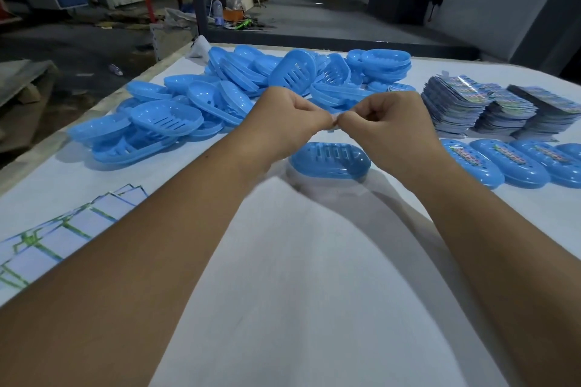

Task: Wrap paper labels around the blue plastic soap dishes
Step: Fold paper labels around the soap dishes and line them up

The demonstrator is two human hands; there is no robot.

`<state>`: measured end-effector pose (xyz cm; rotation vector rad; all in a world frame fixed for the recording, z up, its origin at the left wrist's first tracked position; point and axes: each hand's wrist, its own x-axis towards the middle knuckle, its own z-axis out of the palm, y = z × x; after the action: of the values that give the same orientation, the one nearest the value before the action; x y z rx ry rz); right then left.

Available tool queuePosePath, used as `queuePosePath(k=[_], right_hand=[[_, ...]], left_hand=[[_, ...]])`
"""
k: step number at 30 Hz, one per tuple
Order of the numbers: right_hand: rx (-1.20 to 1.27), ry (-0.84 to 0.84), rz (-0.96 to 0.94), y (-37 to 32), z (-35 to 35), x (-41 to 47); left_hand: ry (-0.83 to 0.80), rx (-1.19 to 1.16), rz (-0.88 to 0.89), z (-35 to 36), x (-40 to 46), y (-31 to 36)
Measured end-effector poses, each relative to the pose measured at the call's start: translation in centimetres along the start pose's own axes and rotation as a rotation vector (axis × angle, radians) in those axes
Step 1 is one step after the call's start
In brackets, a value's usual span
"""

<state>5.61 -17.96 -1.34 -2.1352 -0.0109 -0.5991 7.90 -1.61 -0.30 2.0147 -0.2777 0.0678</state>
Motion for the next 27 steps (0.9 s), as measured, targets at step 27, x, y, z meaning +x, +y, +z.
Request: queuePosePath(k=[27], right_hand=[[-0.087,-0.006,0.066,0.7,-0.9,0.5]], left_hand=[[0.114,-0.071,-0.109,-0.2,0.5,-0.1]])
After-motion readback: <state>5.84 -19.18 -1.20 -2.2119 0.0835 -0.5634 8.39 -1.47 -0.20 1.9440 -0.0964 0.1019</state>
